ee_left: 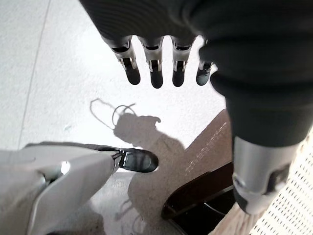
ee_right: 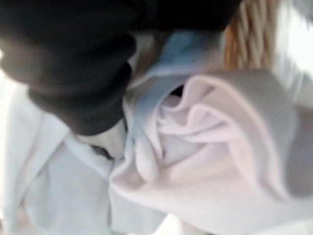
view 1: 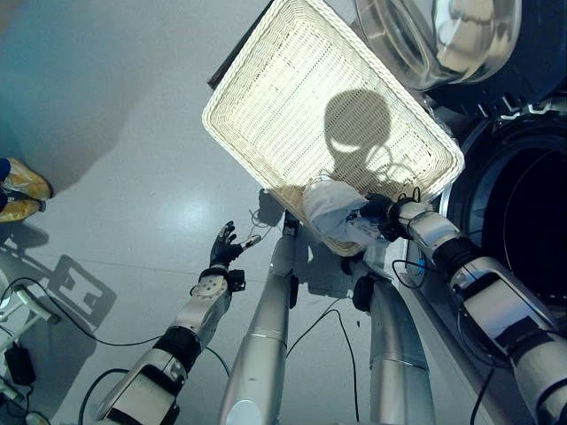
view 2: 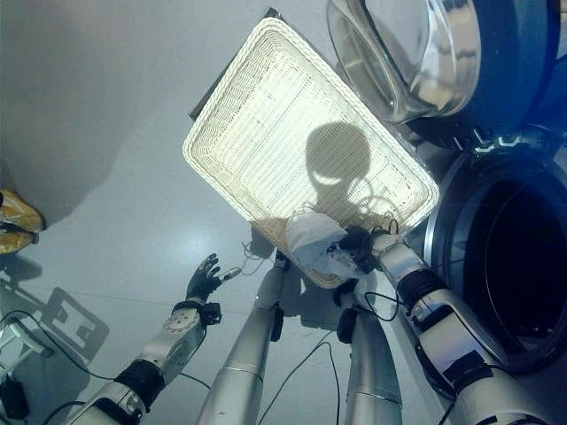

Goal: Put the clothes into the washing machine.

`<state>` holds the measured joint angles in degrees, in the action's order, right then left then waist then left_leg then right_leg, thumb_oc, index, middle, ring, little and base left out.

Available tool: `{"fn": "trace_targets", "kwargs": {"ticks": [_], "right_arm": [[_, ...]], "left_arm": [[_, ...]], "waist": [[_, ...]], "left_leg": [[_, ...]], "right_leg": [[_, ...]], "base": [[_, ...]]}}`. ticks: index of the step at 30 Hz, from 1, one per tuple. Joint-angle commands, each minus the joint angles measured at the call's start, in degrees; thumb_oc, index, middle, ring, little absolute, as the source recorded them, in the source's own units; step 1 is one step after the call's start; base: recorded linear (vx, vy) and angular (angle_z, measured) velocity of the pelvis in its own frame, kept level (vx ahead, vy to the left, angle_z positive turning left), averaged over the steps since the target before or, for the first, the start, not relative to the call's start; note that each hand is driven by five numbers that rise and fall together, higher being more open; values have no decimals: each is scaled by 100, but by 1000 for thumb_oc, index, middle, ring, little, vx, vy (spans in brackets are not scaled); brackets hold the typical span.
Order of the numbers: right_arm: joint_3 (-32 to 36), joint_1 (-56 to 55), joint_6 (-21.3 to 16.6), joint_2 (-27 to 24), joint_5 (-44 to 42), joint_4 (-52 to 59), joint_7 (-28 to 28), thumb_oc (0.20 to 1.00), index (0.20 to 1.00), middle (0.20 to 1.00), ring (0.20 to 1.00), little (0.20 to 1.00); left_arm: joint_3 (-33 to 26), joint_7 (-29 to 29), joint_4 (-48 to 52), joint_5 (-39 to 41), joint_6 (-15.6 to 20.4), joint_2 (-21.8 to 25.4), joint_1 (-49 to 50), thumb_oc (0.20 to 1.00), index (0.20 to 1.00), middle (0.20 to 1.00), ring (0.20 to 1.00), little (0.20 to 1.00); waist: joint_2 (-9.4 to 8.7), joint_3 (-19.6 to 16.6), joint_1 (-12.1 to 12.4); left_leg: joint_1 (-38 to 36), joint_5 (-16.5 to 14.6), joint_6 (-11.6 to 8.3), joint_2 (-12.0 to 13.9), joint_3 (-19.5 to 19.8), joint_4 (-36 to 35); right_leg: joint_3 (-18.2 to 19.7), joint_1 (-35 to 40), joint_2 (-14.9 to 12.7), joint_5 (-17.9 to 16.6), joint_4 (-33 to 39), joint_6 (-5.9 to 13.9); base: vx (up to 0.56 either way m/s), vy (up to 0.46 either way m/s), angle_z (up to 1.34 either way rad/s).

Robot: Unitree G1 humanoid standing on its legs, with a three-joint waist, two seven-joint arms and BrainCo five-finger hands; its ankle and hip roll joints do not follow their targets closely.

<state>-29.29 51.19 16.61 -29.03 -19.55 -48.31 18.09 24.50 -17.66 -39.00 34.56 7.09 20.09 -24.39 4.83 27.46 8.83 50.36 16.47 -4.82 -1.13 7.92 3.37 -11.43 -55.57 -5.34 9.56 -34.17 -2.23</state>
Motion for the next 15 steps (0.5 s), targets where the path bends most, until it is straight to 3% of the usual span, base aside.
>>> {"fn": "trace_targets", "kwargs": {"ticks": [1, 3, 4, 5, 6, 13, 14, 15], "right_arm": [[833, -1028, 281, 285, -5243, 1237, 749, 200, 200, 200, 200, 200], [919, -1155, 144, 346, -5750, 1387, 856, 200, 200, 200, 200, 200], [1067, -1386, -182, 485, -6506, 1638, 995, 200, 200, 200, 200, 200], [1114, -1438, -221, 523, -6603, 1700, 1010, 200, 200, 200, 200, 200], [1264, -1572, -557, 626, -7103, 1826, 1123, 200, 200, 200, 200, 200], [2209, -2135, -1916, 836, -8268, 2068, 1066, 200, 200, 200, 200, 200], [2246, -2148, -1970, 830, -8291, 2057, 1074, 200, 200, 200, 200, 200], [2386, -2198, -2299, 803, -8373, 2038, 1054, 200, 200, 200, 200, 200]], "left_arm": [[-288, -123, -173, 108, 317, -110, 476, 1000, 1000, 1000, 1000, 1000], [-318, -121, -213, 115, 372, -122, 531, 1000, 1000, 1000, 1000, 1000], [-387, -114, -304, 115, 461, -149, 627, 1000, 1000, 1000, 1000, 1000], [-406, -111, -327, 125, 478, -163, 650, 1000, 1000, 1000, 1000, 1000], [-457, -99, -397, 136, 544, -193, 717, 1000, 1000, 1000, 1000, 1000], [-765, 132, -778, 309, 831, -252, 1016, 1000, 1000, 1000, 1000, 1000], [-769, 140, -792, 313, 843, -252, 1022, 1000, 1000, 1000, 1000, 1000], [-803, 175, -859, 325, 889, -252, 1046, 1000, 1000, 1000, 1000, 1000]], "waist": [[210, 233, -390], [212, 233, -430], [206, 233, -504], [205, 233, -524], [208, 233, -585], [232, 233, -903], [233, 233, -909], [236, 233, -949]], "left_leg": [[-527, -862, 535, -491, -625, 588], [-581, -885, 542, -488, -654, 597], [-695, -933, 554, -478, -696, 611], [-731, -944, 556, -475, -710, 607], [-820, -977, 560, -464, -744, 607], [-1306, -1099, 529, -361, -1006, 511], [-1323, -1097, 528, -355, -1017, 499], [-1390, -1095, 522, -337, -1051, 461]], "right_leg": [[167, 634, 254, -1428, 1656, 618], [200, 672, 263, -1412, 1634, 620], [263, 760, 281, -1379, 1608, 621], [278, 785, 287, -1372, 1606, 621], [317, 852, 298, -1351, 1602, 623], [525, 1282, 317, -1271, 1745, 604], [531, 1299, 318, -1270, 1754, 602], [550, 1362, 325, -1254, 1774, 595]], "base": [[-135, 55, -12], [-101, 33, -23], [-51, 13, -45], [-64, 20, -61], [-44, 20, -38], [-47, 32, -30], [-26, 20, -46], [-10, 1, -36]]}}
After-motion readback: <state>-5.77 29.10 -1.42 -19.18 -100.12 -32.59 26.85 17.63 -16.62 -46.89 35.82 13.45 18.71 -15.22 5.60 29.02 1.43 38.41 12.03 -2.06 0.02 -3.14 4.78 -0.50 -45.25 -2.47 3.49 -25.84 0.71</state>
